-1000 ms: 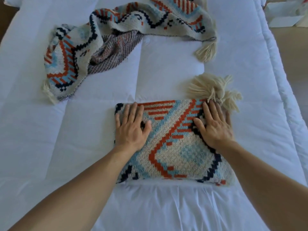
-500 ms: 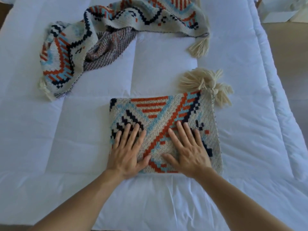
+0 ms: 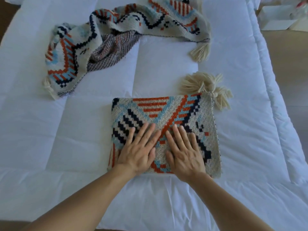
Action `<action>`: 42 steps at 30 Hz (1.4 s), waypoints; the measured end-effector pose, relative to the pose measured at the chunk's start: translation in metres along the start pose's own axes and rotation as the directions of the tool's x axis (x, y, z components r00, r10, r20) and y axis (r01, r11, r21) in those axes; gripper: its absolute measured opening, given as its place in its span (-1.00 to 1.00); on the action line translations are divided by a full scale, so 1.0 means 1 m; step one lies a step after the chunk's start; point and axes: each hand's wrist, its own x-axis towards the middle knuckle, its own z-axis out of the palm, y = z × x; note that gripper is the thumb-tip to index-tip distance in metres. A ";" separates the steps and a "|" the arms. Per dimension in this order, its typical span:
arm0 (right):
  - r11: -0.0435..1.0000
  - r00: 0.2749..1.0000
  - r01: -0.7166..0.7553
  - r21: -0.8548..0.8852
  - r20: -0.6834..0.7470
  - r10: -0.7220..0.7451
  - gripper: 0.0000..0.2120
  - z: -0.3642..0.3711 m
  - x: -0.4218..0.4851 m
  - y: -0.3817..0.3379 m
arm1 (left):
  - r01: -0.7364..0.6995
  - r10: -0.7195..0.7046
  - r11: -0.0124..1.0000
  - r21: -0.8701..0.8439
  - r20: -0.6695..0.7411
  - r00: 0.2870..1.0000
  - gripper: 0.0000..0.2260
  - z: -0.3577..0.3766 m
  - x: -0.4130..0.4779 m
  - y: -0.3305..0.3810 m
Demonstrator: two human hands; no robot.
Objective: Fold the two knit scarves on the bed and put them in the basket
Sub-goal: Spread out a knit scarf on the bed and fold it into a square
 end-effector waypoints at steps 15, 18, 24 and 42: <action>1.000 0.999 -0.029 -0.007 0.032 0.029 -0.39 -0.018 0.061 0.001 | 0.140 -0.141 0.989 0.050 0.010 0.990 -0.45 -0.020 0.061 -0.020; 0.998 0.990 -0.048 -0.030 0.132 0.052 -0.39 -0.007 0.077 0.008 | 0.185 -0.196 0.978 0.095 0.121 0.973 -0.45 -0.008 0.075 -0.029; 1.000 0.994 -0.025 0.013 0.111 0.023 -0.39 -0.011 0.077 0.010 | 0.155 -0.157 0.987 0.029 0.063 0.986 -0.45 -0.006 0.072 -0.034; 0.072 0.616 -0.721 0.689 0.590 0.522 -0.06 -0.066 0.055 0.084 | 0.645 -0.466 -0.281 -0.710 0.689 0.555 -0.66 -0.045 0.021 -0.077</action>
